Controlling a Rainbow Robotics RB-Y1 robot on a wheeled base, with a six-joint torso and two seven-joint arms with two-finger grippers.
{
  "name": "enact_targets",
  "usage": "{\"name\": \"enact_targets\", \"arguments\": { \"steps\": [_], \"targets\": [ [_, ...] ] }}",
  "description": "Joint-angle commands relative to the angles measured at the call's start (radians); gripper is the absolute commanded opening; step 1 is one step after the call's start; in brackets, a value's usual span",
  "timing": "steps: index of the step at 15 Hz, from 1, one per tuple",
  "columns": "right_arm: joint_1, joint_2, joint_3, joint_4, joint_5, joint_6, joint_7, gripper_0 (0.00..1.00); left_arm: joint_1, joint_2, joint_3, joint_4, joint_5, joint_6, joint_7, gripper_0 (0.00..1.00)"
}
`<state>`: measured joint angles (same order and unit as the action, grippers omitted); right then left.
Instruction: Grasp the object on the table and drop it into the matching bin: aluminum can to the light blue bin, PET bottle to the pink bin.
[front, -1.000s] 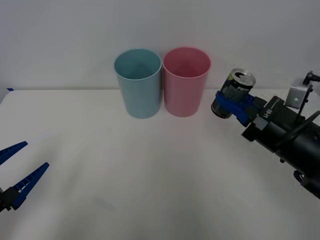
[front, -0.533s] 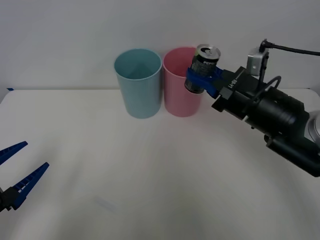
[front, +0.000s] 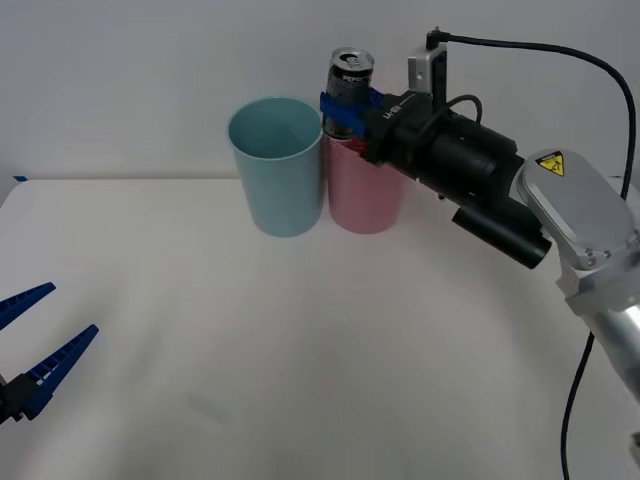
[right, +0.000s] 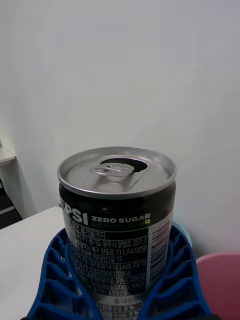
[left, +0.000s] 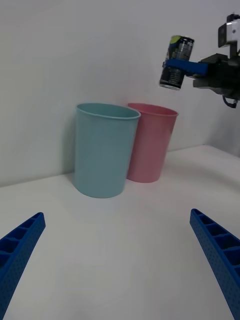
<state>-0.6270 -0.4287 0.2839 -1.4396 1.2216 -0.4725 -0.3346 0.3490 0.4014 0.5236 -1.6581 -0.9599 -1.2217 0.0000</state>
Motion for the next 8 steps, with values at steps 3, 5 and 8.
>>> {"name": "enact_targets", "arguments": {
  "steps": [3,5,8],
  "targets": [
    [-0.166,0.107,0.02,0.208,0.032,0.089,0.014,0.0,0.0,0.0,0.0,0.0,0.0,0.0,0.0,1.0],
    [-0.22,0.133,0.086,0.269,0.027,0.215,0.014,0.0,0.0,0.0,0.0,0.0,0.0,0.0,0.0,1.0],
    [-0.278,0.176,0.126,0.344,0.009,0.316,0.026,0.0,0.0,0.0,0.0,0.0,0.0,0.0,0.0,1.0]
  ]
}}
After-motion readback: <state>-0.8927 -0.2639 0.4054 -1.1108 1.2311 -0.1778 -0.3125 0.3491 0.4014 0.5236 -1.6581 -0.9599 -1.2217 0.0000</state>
